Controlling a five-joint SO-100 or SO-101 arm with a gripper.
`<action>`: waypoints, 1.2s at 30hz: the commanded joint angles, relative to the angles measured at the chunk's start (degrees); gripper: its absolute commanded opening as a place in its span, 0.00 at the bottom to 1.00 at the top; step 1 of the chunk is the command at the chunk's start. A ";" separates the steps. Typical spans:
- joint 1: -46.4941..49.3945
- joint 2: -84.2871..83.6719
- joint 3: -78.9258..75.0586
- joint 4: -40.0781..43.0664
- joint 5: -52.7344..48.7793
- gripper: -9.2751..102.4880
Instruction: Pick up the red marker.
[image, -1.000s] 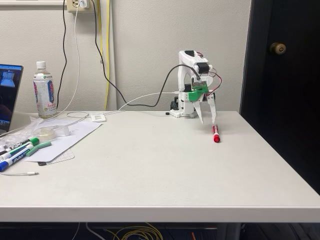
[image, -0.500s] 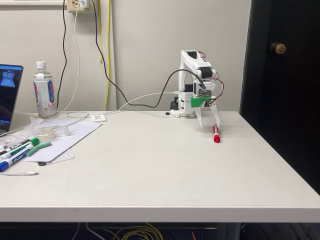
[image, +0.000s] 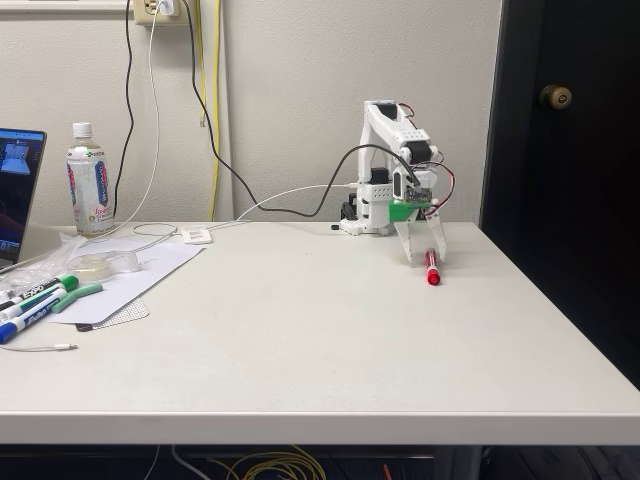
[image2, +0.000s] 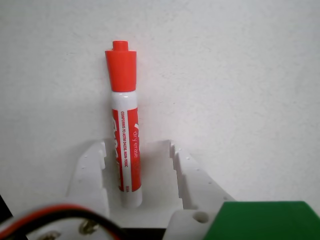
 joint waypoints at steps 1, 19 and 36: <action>-1.05 -0.70 -2.46 -1.41 0.97 0.36; -2.02 -2.11 -2.37 -7.38 4.57 0.17; -0.97 2.72 -1.05 -8.09 8.17 0.11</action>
